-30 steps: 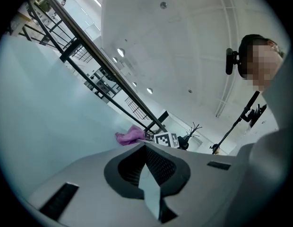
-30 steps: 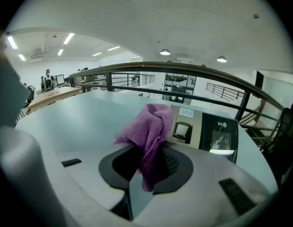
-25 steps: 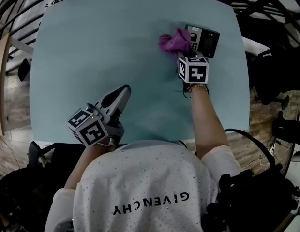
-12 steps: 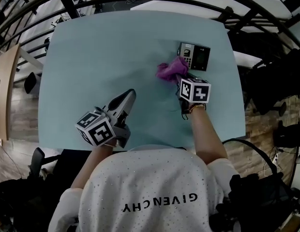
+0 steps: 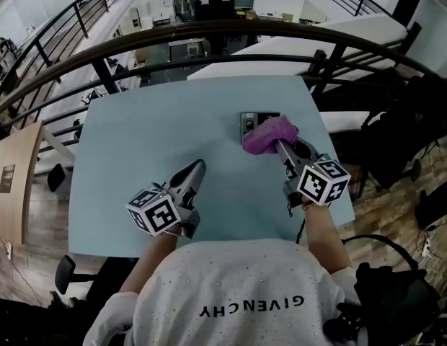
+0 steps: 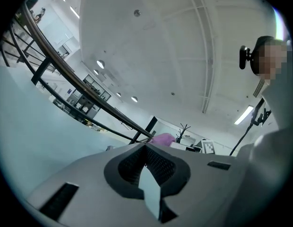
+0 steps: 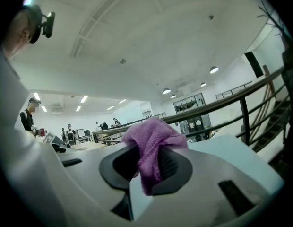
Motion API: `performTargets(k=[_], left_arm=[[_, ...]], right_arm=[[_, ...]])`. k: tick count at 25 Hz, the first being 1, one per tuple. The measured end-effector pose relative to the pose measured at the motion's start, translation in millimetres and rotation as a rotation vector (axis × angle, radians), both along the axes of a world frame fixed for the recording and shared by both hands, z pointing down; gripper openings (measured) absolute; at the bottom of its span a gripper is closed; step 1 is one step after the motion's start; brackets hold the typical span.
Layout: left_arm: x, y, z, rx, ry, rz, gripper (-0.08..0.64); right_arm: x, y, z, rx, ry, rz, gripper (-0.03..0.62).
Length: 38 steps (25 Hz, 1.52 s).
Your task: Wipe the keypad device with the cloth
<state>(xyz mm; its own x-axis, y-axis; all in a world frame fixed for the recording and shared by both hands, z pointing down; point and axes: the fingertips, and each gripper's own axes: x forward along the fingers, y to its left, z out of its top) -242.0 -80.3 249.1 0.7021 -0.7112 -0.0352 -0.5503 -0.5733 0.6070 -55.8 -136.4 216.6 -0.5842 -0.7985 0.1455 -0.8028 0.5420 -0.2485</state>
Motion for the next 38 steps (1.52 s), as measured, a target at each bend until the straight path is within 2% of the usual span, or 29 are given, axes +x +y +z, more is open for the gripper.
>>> performTargets(k=[2, 5, 8, 12, 19, 25, 29, 34, 38], left_arm=[[15.0, 5.3, -4.9, 0.003, 0.003, 0.001, 0.0], [35.7, 13.1, -13.9, 0.026, -0.022, -0.001, 0.0], [58.1, 20.0, -27.9, 0.07, -0.055, -0.01, 0.0], [90.1, 41.9, -31.1, 0.09, -0.079, 0.0, 0.0], [88.0, 73.5, -24.5, 0.105, -0.11, -0.084, 0.0], [127.8, 111.6, -48.8, 0.12, -0.117, -0.131, 0.0], [131.3, 149.3, -38.0, 0.105, -0.126, -0.153, 0.0], [131.4, 159.9, -18.6, 0.079, -0.146, -0.169, 0.0], [94.8, 143.8, -7.5, 0.027, -0.168, -0.177, 0.0]], right_arm=[[17.9, 13.7, -19.1, 0.054, 0.038, 0.007, 0.055], [44.8, 33.2, -33.8, 0.072, 0.054, -0.002, 0.054], [75.9, 54.0, -36.2, 0.059, 0.06, -0.002, 0.052], [118.3, 81.6, -18.8, 0.015, 0.061, 0.033, 0.052], [158.7, 114.7, 15.3, -0.023, 0.075, 0.058, 0.049], [205.8, 146.7, 7.8, -0.039, 0.124, 0.028, 0.049], [210.5, 180.1, 18.6, -0.051, 0.134, 0.006, 0.049], [212.1, 186.4, 42.9, -0.072, 0.151, -0.014, 0.049], [179.3, 164.1, 60.7, -0.136, 0.147, -0.026, 0.049]])
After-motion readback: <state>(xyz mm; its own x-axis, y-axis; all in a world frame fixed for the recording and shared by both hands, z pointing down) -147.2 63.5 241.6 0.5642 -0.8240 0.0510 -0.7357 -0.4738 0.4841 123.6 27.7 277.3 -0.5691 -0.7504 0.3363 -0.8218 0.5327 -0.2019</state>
